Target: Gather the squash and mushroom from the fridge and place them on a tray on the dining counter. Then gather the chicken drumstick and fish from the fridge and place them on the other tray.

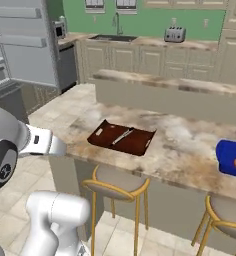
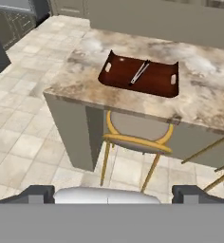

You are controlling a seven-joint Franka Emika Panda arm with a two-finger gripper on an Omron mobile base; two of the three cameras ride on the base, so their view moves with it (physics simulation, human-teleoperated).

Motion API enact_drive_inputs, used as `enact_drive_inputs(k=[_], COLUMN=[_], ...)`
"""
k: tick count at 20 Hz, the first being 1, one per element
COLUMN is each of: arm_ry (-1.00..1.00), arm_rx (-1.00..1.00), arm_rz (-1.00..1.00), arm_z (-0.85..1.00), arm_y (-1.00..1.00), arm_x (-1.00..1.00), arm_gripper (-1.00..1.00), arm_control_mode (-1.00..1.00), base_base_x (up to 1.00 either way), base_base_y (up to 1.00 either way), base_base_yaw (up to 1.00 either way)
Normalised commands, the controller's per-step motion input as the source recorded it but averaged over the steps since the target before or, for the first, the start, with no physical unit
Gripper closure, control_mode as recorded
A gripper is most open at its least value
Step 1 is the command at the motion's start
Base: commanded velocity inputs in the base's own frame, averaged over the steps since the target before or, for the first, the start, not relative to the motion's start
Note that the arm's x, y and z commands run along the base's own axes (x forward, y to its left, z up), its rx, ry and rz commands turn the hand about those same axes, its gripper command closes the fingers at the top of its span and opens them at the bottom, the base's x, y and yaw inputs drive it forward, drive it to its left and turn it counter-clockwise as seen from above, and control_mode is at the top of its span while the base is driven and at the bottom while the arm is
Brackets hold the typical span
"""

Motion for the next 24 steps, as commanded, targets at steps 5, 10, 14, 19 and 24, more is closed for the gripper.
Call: enact_drive_inputs(k=[5,10,14,19,24], arm_ry=[0.00,0.00,0.00,0.00,0.00], arm_rx=[0.00,0.00,0.00,0.00,0.00], arm_rz=[0.00,0.00,0.00,0.00,0.00], arm_z=[0.00,0.00,0.00,0.00,0.00], arm_y=[0.00,0.00,0.00,0.00,0.00], arm_x=[0.00,0.00,0.00,0.00,0.00], arm_gripper=[-1.00,-1.00,-1.00,-1.00,-1.00], arm_control_mode=[1.00,1.00,1.00,1.00,1.00], base_base_x=[-0.12,-0.06,0.00,0.24,0.45], base_base_y=[0.83,0.66,0.40,0.24,0.10], base_base_yaw=[0.55,0.58,0.53,0.41,0.33])
